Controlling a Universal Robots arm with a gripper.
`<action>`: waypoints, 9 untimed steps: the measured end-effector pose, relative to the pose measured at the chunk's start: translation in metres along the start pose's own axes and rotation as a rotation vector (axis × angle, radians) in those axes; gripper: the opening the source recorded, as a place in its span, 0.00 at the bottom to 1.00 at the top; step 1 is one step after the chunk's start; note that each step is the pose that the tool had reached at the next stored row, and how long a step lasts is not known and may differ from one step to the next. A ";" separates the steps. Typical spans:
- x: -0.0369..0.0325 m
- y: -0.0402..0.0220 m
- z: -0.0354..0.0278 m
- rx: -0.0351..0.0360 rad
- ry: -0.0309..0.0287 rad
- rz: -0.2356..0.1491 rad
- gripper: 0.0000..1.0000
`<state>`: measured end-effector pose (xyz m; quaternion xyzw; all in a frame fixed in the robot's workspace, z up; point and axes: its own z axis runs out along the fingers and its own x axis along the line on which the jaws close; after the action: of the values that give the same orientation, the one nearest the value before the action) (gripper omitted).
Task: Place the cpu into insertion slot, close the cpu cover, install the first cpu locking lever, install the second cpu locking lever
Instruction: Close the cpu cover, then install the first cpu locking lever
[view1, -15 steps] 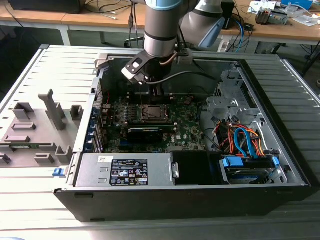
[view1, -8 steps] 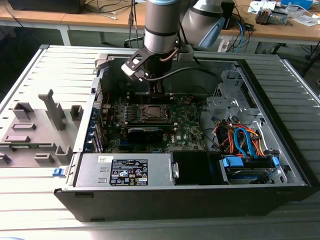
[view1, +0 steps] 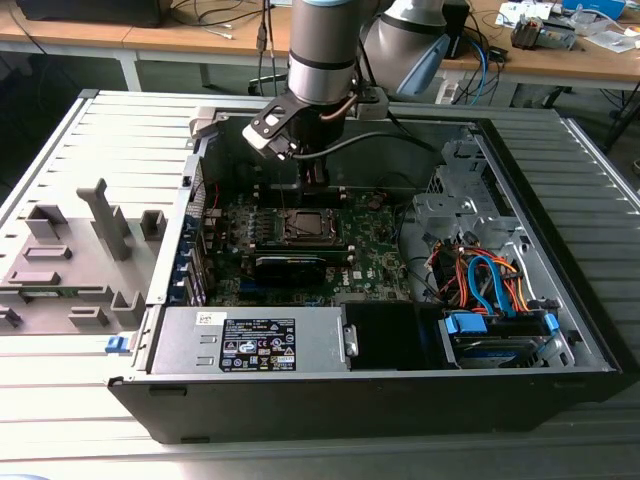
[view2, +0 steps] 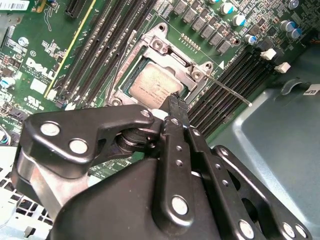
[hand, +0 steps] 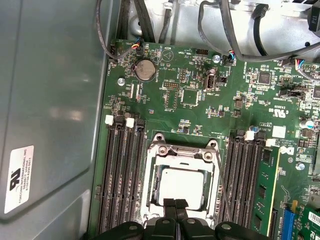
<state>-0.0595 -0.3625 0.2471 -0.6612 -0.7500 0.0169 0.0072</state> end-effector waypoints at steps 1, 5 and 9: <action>0.0000 0.0000 0.0000 0.0000 0.0000 0.000 0.11; 0.0000 0.0000 -0.0001 0.0000 0.0000 -0.002 0.11; 0.0000 0.0000 -0.0001 -0.0004 -0.0014 -0.042 0.11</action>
<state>-0.0595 -0.3626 0.2472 -0.6453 -0.7637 0.0171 0.0069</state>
